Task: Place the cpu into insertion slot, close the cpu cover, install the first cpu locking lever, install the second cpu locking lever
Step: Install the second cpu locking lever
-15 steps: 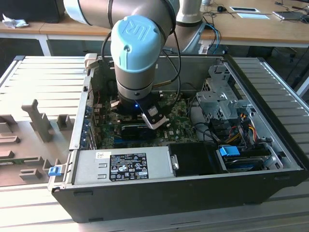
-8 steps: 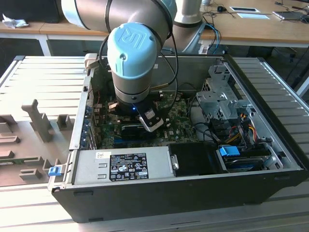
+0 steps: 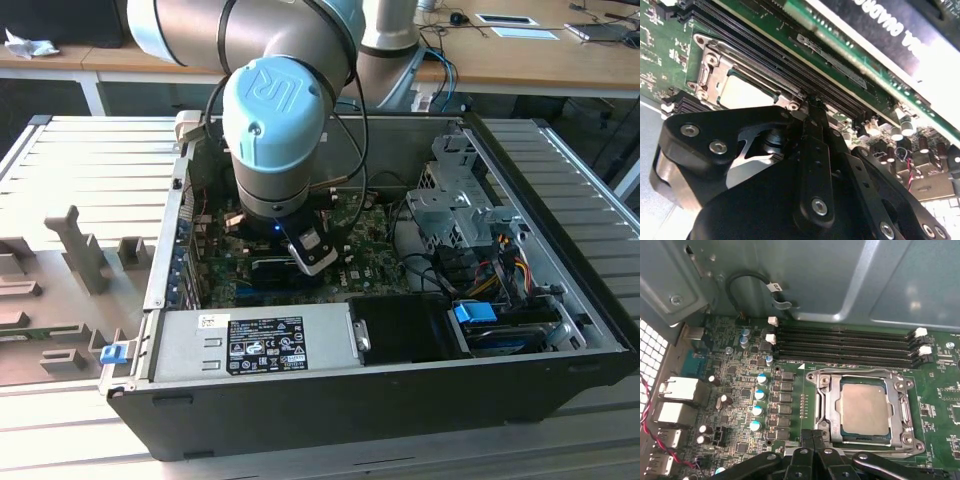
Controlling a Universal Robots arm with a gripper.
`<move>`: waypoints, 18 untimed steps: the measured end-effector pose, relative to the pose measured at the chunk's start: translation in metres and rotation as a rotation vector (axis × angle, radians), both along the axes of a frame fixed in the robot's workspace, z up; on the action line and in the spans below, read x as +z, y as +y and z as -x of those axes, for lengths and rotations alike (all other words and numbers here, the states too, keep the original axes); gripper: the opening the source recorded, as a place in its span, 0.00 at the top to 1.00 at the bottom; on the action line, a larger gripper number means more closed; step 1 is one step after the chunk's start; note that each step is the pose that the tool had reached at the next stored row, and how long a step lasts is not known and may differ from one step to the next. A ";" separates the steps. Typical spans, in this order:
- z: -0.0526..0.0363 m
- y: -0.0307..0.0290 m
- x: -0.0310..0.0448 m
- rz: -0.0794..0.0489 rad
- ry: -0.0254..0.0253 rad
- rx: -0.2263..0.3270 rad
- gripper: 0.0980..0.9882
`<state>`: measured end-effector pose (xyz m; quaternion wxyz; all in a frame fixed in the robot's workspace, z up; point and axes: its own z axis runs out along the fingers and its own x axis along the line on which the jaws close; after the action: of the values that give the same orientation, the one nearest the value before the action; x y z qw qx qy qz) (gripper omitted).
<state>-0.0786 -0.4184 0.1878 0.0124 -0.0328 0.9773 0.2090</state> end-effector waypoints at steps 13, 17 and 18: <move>0.0034 -0.0001 0.0006 0.001 -0.0003 0.000 0.99; 0.0034 0.0000 -0.0004 0.000 -0.0005 0.000 0.99; 0.0034 0.0000 -0.0004 0.000 -0.0006 0.000 0.99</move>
<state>-0.0820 -0.4184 0.1874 0.0127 -0.0328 0.9773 0.2087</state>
